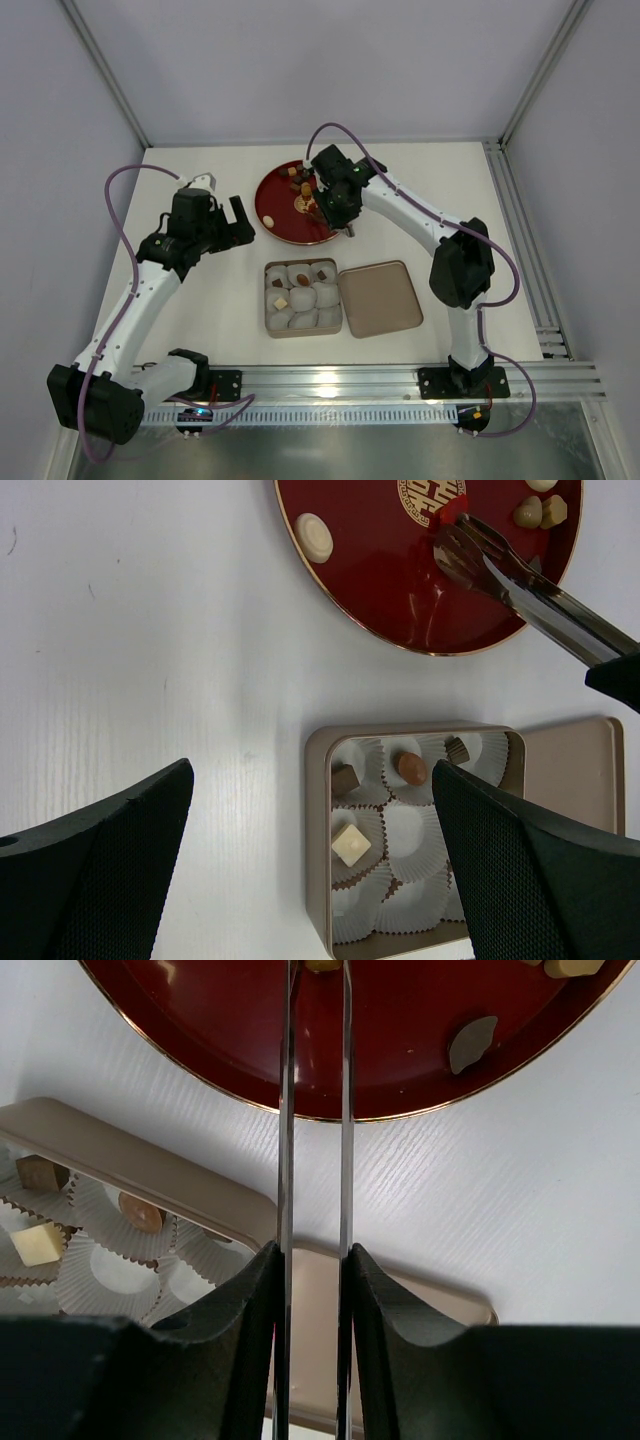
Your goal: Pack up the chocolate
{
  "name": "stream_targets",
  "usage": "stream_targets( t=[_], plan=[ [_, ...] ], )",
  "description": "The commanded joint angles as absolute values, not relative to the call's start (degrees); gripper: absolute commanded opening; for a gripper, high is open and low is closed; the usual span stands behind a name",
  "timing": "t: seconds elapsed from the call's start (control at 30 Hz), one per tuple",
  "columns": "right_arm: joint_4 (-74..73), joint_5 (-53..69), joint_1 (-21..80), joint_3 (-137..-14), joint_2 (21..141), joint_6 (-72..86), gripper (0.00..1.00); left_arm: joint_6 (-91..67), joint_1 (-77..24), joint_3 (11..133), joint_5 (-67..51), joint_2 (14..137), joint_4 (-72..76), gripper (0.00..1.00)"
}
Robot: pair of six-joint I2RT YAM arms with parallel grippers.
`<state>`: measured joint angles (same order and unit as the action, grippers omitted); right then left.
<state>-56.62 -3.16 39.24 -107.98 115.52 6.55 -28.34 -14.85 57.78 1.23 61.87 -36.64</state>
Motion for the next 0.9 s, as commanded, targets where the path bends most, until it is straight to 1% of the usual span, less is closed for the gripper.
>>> stream_targets(
  t=[0.0, 0.47, 0.87],
  plan=[
    [-57.22, -3.95, 39.20, -111.62, 114.96, 6.59, 0.33, -28.74, -14.41, 57.66, 0.70, 61.08, -34.80, 1.00],
    [-58.62, -4.83, 39.29, -114.35, 114.26, 7.12, 0.31, -28.65, -14.50, 57.57, 0.88, 60.91, -34.80, 1.00],
    [-56.78, -3.08, 39.29, -110.31, 109.96, 8.35, 0.31, -28.65, -14.50, 57.57, 0.88, 60.82, -34.80, 1.00]
  ],
)
